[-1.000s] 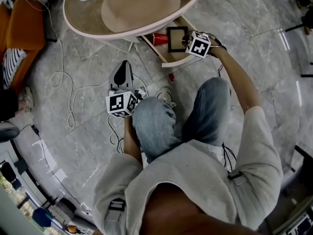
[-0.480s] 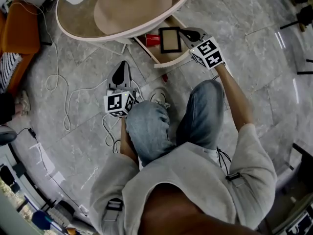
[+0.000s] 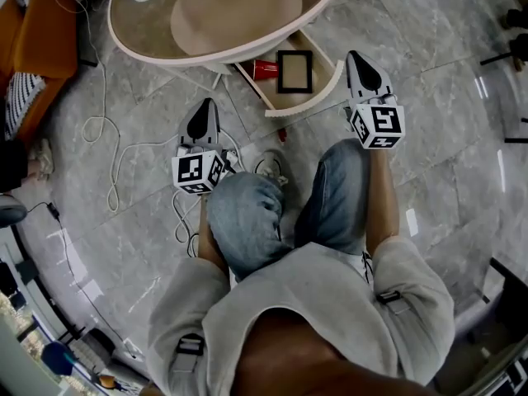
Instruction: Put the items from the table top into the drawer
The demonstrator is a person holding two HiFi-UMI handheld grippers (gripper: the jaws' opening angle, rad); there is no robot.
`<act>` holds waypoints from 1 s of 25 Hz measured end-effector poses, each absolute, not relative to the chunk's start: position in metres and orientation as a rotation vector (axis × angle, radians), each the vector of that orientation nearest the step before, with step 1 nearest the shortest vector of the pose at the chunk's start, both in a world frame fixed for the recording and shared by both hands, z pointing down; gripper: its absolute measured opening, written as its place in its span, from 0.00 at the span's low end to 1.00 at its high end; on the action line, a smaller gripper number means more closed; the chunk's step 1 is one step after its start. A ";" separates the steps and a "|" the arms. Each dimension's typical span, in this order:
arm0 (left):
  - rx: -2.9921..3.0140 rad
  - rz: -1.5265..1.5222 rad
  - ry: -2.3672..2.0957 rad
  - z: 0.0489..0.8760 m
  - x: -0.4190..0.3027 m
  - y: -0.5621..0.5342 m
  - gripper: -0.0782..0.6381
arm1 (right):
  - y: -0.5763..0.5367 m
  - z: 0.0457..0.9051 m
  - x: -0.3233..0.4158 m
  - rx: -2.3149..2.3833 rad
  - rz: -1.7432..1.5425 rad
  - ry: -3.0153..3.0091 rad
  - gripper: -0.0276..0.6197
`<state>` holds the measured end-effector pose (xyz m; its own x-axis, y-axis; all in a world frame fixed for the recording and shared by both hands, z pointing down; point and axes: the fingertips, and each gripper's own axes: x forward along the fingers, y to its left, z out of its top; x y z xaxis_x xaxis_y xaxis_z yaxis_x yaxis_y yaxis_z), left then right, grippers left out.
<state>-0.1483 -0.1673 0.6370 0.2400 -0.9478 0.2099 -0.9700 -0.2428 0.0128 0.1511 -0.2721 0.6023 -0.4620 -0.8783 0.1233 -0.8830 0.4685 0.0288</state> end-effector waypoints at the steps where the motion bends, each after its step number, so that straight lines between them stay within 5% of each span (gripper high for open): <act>1: 2.358 0.240 -1.845 0.636 -0.150 -0.167 0.13 | -0.271 0.602 0.156 1.573 0.058 -2.578 0.08; 25: 2.357 0.200 -1.842 0.637 -0.146 -0.163 0.13 | -0.255 0.613 0.189 1.683 0.066 -2.478 0.08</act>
